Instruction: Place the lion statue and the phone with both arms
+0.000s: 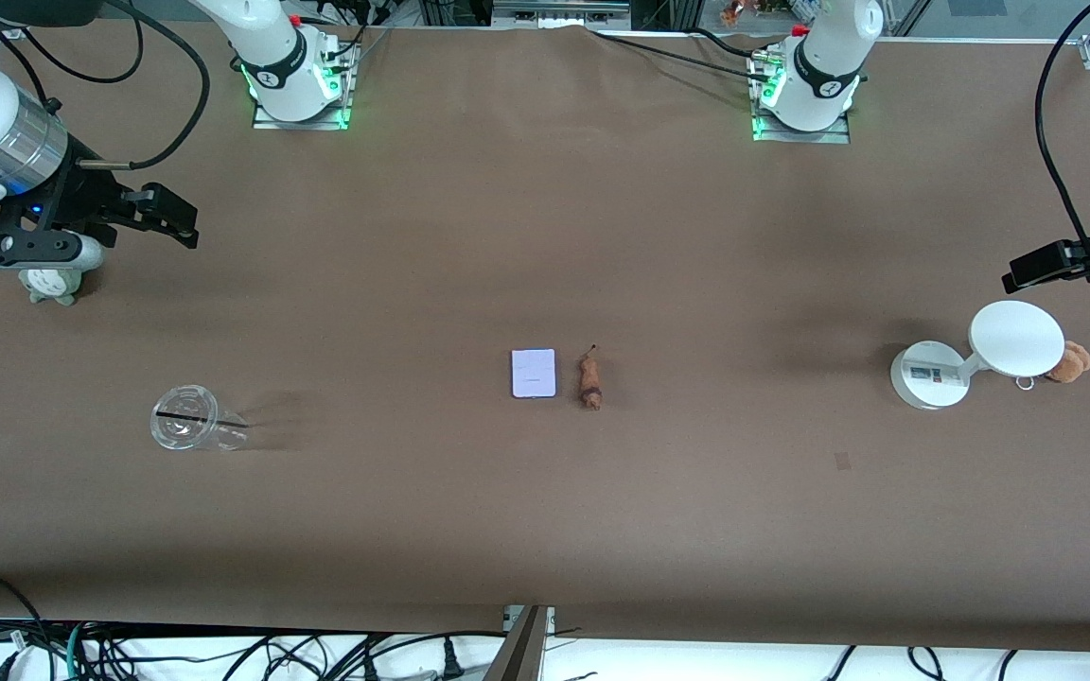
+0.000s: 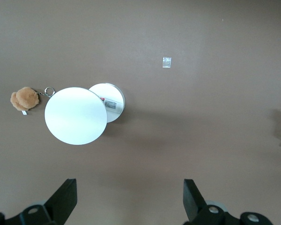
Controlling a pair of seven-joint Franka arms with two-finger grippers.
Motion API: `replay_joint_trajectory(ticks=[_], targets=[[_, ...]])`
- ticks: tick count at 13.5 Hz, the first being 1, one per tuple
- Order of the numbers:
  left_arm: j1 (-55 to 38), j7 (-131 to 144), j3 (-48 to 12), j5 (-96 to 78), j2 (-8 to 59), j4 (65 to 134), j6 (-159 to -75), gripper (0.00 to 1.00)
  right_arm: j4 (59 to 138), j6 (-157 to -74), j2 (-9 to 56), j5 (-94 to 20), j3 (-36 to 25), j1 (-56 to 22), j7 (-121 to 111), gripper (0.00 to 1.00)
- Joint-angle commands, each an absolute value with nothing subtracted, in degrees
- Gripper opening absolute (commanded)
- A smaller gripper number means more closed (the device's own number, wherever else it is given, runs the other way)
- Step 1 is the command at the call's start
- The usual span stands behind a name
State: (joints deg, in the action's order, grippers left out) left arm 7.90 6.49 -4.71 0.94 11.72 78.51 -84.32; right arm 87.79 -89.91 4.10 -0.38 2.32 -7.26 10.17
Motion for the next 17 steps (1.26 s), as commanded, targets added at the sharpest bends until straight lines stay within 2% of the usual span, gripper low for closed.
replay_joint_trajectory(ticks=[1, 4, 17], targets=[[7.65, 5.54, -4.74, -0.44, 11.60, 78.14, -84.55, 1.00, 86.66, -89.91, 4.48, -0.97, 2.64, -7.21, 10.02, 1.00], [7.73, 5.71, -4.92, -0.44, 12.83, 75.94, -83.94, 1.00, 86.66, -89.91, 4.57, -0.97, 2.64, -7.29, 10.02, 1.00], [7.29, 5.45, -5.27, 0.18, 13.01, 76.11, -84.02, 1.00, 86.48, -90.97, 4.83, -0.88, 2.90, -8.26, 10.11, 1.00]])
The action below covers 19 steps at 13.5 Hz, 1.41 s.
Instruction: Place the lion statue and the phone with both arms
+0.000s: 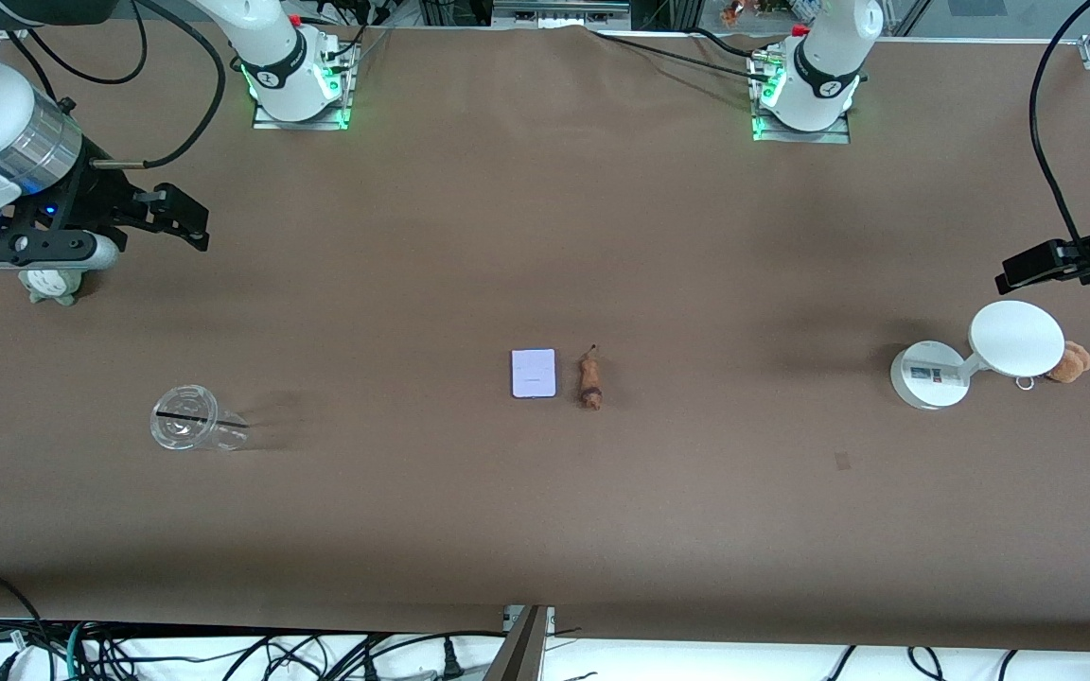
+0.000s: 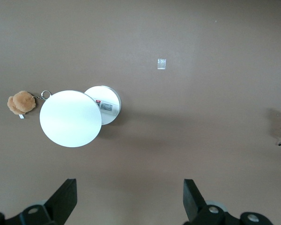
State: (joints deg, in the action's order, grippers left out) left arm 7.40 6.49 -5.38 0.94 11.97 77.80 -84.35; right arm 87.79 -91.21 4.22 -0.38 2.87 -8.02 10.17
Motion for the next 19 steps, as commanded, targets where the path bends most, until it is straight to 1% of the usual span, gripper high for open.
replay_joint_trajectory(ticks=[1, 5, 11, 13, 19], targets=[[7.29, 5.19, -5.27, 0.18, 13.01, 76.55, -84.11, 1.00, 86.48, -90.88, 4.75, -0.97, 2.90, -8.26, 10.11, 1.00], [6.69, 5.19, -5.27, 0.26, 13.97, 76.47, -84.11, 1.00, 86.48, -90.97, 4.75, -0.88, 2.90, -8.35, 10.02, 1.00], [1.60, 6.59, -5.36, -1.49, 15.20, 76.29, -84.64, 1.00, 86.57, -91.76, 4.75, -0.97, 2.81, -8.17, 9.76, 1.00], [-0.69, 11.65, -5.36, -3.33, 16.69, 76.03, -84.81, 1.00, 86.57, -91.85, 4.75, -0.97, 2.72, -8.17, 9.76, 1.00], [-9.39, 26.17, -5.36, -3.34, 20.03, 76.03, -91.48, 1.00, 86.57, -91.85, 4.75, -0.88, 2.72, -8.17, 9.93, 1.00]])
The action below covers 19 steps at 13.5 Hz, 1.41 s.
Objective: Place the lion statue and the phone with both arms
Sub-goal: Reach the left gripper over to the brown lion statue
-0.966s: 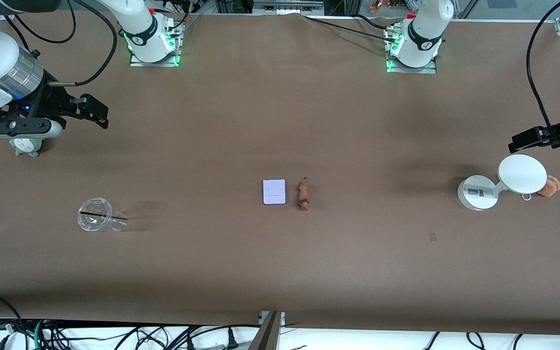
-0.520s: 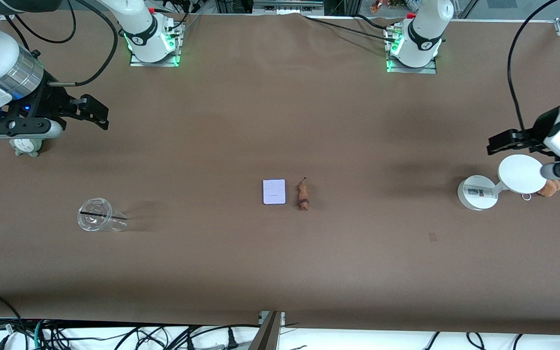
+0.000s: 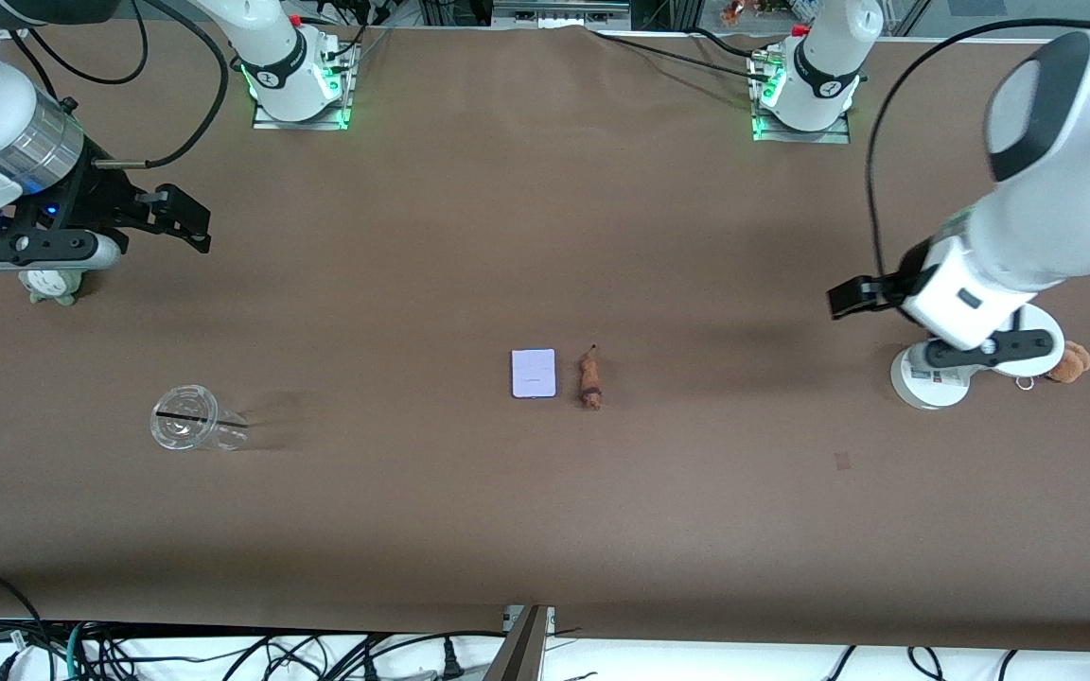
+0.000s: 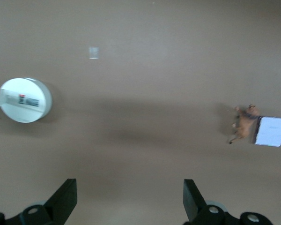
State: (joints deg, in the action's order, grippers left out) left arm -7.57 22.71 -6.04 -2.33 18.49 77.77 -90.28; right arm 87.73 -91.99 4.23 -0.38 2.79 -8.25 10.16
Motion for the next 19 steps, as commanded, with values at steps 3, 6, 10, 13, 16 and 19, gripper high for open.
replay_joint_trajectory(ticks=[3, 6, 10, 13, 16, 19], targets=[[-12.82, 31.10, -5.45, -3.51, 22.49, 76.03, -96.48, 1.00, 86.57, -91.85, 4.75, -0.88, 2.72, -8.17, 9.49, 1.00], [-19.39, 37.59, -5.27, -3.87, 27.41, 76.03, -103.16, 1.00, 86.57, -91.85, 4.83, -0.88, 2.64, -8.09, 9.49, 1.00], [-26.17, 45.61, -4.75, -3.34, 34.17, 76.03, -112.92, 1.00, 86.57, -91.85, 4.83, -0.88, 2.55, -8.09, 9.40, 1.00], [-30.31, 49.55, -4.48, -1.34, 38.57, 75.94, -118.98, 1.00, 86.57, -91.85, 4.83, -0.88, 2.55, -8.09, 9.40, 1.00], [-33.56, 53.52, -4.57, 5.96, 43.23, 76.11, -122.95, 1.00, 86.57, -91.85, 4.83, -0.88, 2.55, -8.09, 9.40, 1.00], [-34.72, 53.53, -4.57, 9.22, 45.78, 76.73, -124.01, 1.00, 86.57, -91.85, 4.83, -0.88, 2.55, -8.09, 9.40, 1.00]])
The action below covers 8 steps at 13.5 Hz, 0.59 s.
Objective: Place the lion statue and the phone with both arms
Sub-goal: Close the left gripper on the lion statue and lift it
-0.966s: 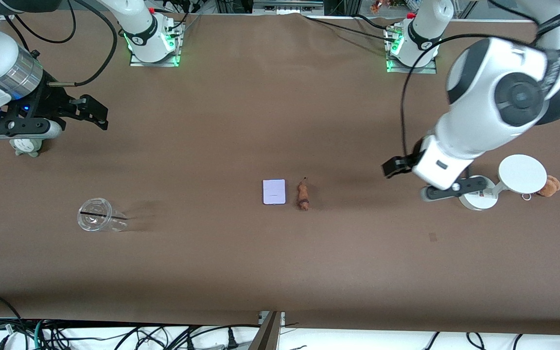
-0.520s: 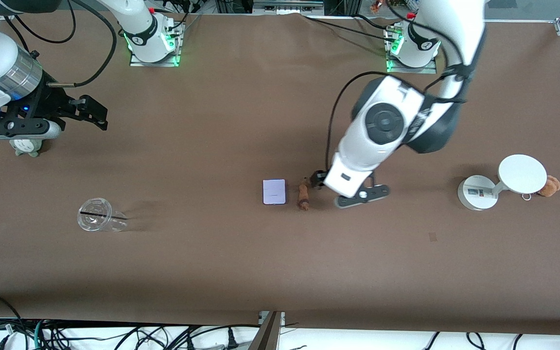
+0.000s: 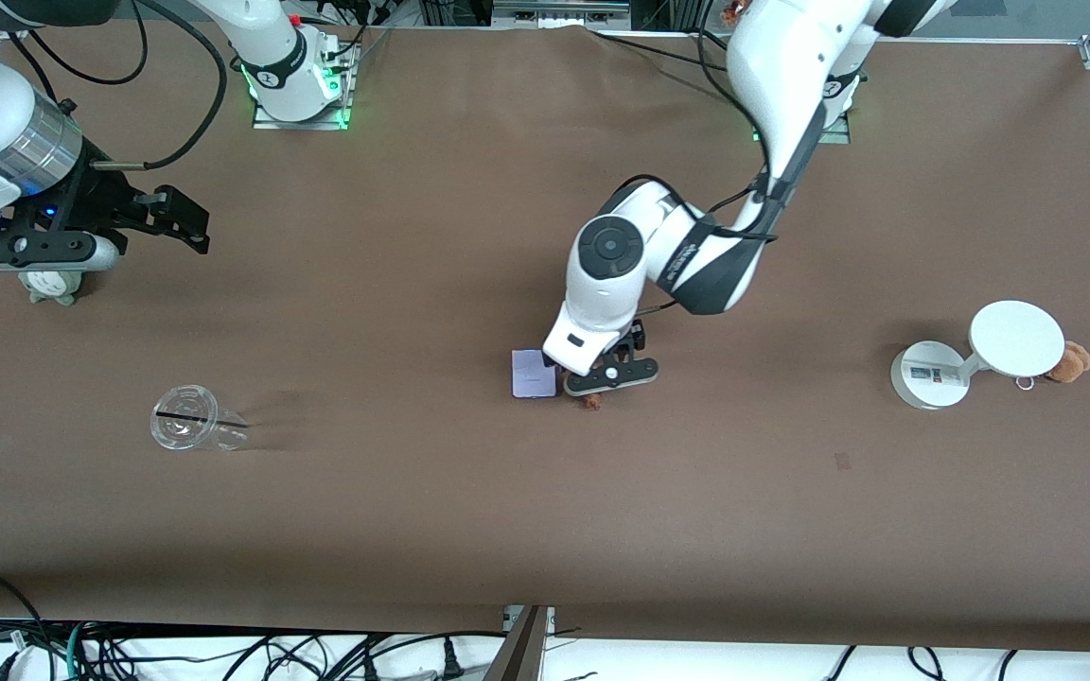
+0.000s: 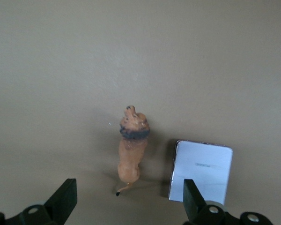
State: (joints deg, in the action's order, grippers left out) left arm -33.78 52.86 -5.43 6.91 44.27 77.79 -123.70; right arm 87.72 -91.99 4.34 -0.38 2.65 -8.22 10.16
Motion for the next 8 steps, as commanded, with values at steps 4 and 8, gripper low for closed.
replay_joint_trajectory(ticks=[4, 8], targets=[[-33.66, 50.29, -4.57, 10.81, 47.37, 76.99, -129.45, 1.00, 86.57, -91.85, 4.83, -0.88, 2.55, -8.09, 9.40, 1.00], [-33.66, 49.83, -4.48, 11.25, 49.66, 77.08, -133.14, 1.00, 86.57, -91.85, 4.83, -0.88, 2.55, -8.09, 9.40, 1.00]])
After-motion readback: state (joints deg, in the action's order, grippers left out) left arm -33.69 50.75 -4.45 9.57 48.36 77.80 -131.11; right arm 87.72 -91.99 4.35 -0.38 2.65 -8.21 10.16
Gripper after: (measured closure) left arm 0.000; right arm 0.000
